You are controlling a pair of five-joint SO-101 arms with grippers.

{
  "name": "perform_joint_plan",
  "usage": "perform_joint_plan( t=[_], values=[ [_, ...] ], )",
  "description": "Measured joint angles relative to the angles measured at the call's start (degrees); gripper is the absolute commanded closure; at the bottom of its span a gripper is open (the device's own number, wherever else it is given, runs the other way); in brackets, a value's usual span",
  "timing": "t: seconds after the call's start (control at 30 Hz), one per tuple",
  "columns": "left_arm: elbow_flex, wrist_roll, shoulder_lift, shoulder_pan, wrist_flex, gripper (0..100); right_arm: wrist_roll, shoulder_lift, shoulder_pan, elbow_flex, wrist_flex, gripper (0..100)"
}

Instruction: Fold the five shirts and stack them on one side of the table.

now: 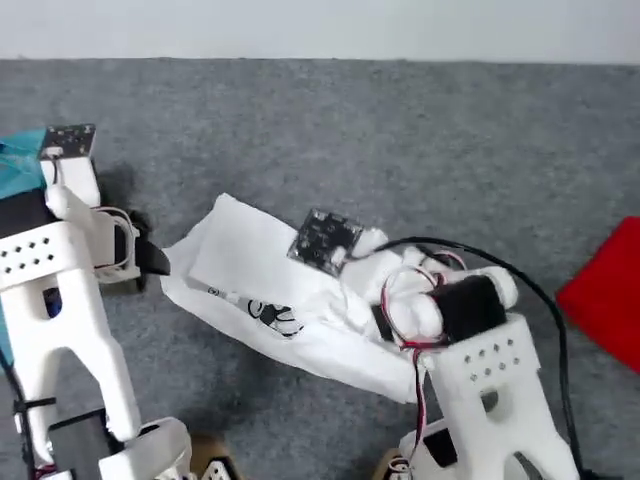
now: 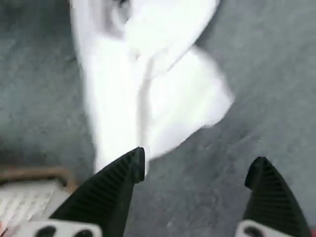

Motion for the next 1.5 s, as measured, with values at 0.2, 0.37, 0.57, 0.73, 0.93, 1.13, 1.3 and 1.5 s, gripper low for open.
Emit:
perform_joint_plan(
  t=[0.2,0.37,0.57,0.73,0.93,1.13,1.3,1.5],
  values=[
    [3.87,0.00,0.00,0.00,0.00,70,-1.05,18.90,-0.09,0.70,-11.96,67.6],
    [4.48,0.00,0.00,0.00,0.00,70,-1.14,34.81,-1.76,-9.32,-12.48,67.6],
    [4.48,0.00,0.00,0.00,0.00,70,-3.08,46.68,-9.05,-20.75,-2.99,67.7],
    [4.48,0.00,0.00,0.00,0.00,70,-5.71,48.53,-13.98,-23.65,0.00,67.7],
    [4.48,0.00,0.00,0.00,0.00,70,-5.80,50.90,-13.19,-23.56,-1.23,67.8],
    [4.48,0.00,0.00,0.00,0.00,70,-6.15,50.37,-15.47,-23.56,1.58,67.8],
    [4.48,0.00,0.00,0.00,0.00,70,-6.15,46.33,-16.44,-23.56,2.29,67.8],
    [4.48,0.00,0.00,0.00,0.00,70,-6.15,50.20,-16.44,-18.73,-4.04,68.0]
  ],
)
